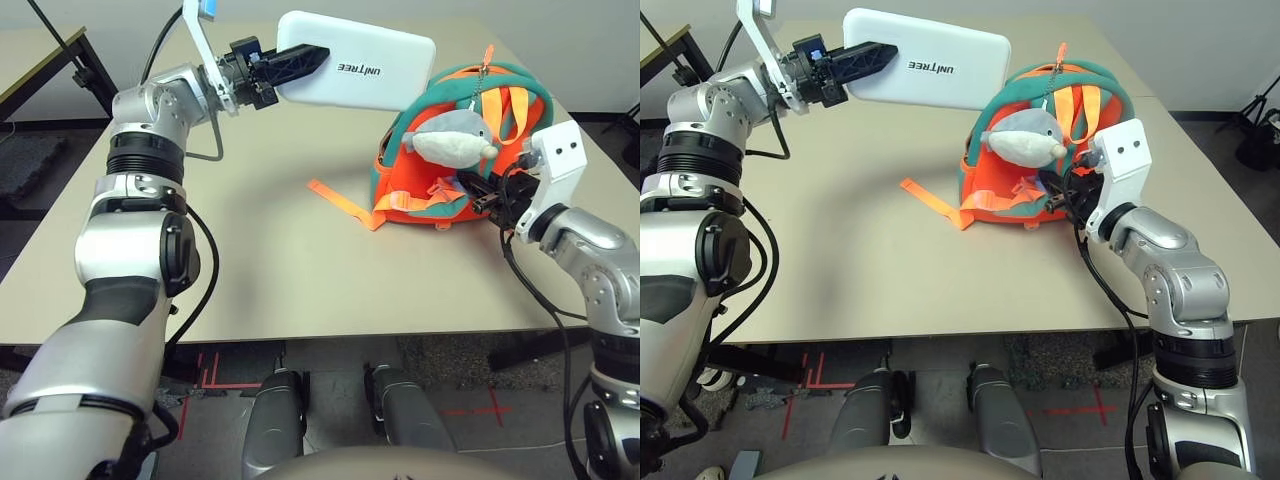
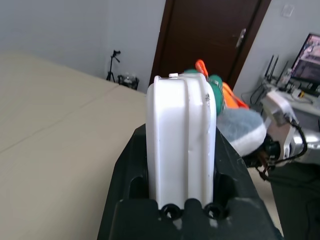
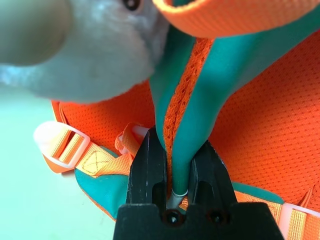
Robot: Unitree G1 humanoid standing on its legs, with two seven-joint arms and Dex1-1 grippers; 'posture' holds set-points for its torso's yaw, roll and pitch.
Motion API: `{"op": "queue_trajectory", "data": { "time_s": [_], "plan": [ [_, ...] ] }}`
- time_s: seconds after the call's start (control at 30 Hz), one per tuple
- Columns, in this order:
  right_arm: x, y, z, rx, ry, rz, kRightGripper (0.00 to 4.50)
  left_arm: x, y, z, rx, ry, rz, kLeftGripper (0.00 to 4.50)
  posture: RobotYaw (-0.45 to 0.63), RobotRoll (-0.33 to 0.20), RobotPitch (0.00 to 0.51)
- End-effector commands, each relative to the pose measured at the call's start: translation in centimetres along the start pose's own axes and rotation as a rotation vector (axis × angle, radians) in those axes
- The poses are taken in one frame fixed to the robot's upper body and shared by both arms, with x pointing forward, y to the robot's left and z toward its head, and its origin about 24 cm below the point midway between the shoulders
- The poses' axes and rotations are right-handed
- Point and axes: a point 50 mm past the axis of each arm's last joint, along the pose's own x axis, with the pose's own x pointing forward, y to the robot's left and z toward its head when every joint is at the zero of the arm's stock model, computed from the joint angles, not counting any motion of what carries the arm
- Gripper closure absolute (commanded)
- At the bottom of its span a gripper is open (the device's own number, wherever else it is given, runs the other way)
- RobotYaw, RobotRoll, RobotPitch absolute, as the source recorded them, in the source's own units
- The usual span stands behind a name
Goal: Put the pencil case into the backpack and zip it.
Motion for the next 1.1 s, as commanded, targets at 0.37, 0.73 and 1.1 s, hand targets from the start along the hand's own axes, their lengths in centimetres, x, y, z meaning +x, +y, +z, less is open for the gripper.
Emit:
{"op": "queue_trajectory", "data": {
  "time_s": [0.37,0.73,1.1],
  "plan": [
    [0.5,0.0,-1.3,0.020,0.069,0.002,4.24,3.3,-0.6,-2.8,0.028,0.194,-0.108,3.21,-0.26,0.000,0.095],
    [0.6,0.4,-1.3,0.016,0.071,0.014,4.24,6.6,-1.2,-2.5,0.185,0.209,-0.058,3.21,-0.26,0.000,0.098],
    [1.1,0.9,-1.1,0.010,0.068,0.030,4.24,10.3,-2.2,-4.5,0.201,0.209,0.014,3.21,-0.27,0.000,0.102]
  ]
}}
